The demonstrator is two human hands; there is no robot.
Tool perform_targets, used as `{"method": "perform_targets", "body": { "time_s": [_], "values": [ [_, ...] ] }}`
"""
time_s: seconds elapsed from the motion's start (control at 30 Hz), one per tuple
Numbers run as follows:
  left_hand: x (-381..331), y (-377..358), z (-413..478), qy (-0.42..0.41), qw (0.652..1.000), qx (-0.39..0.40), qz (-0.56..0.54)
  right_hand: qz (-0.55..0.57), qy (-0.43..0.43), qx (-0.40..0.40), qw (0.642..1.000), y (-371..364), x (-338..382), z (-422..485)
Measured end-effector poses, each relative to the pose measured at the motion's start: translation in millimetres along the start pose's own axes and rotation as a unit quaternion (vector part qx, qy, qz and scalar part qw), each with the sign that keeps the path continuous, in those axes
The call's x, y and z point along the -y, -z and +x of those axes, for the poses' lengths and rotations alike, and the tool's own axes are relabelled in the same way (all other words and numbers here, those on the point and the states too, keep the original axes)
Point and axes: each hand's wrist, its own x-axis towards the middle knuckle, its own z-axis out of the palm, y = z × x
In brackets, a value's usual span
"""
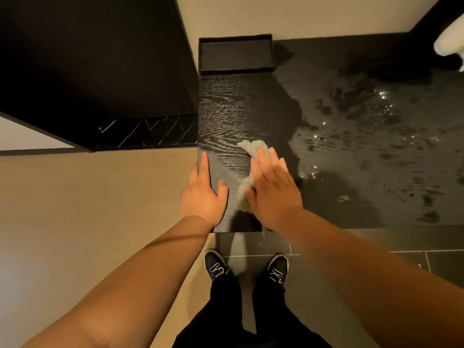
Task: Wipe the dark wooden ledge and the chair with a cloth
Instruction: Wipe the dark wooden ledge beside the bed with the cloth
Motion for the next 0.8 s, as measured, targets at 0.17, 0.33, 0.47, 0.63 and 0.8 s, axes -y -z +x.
{"method": "perform_targets", "body": {
  "time_s": [0.17, 0.33, 0.47, 0.63, 0.8],
  "values": [
    [-0.2, -0.9, 1.1, 0.007, 1.000, 0.001, 0.001, -0.014, 0.137, 0.048, 0.989, -10.2, 23.1, -16.6],
    [-0.3, 0.9, 0.9, 0.003, 1.000, 0.001, -0.021, 0.000, 0.091, -0.009, 0.996, -4.5, -15.5, -9.7],
    [-0.1, 1.9, 0.7, 0.001, 1.000, -0.001, -0.031, -0.021, 0.009, 0.001, 1.000, -1.0, 0.3, -2.1],
    [2.3, 3.1, 3.4, 0.003, 0.997, 0.008, -0.078, -0.014, 0.067, 0.029, 0.997, -3.6, 45.0, -7.4],
    [13.9, 8.9, 0.1, 0.024, 0.984, 0.040, -0.173, 0.008, 0.091, 0.007, 0.996, 3.9, 22.9, 16.3]
  ]
}}
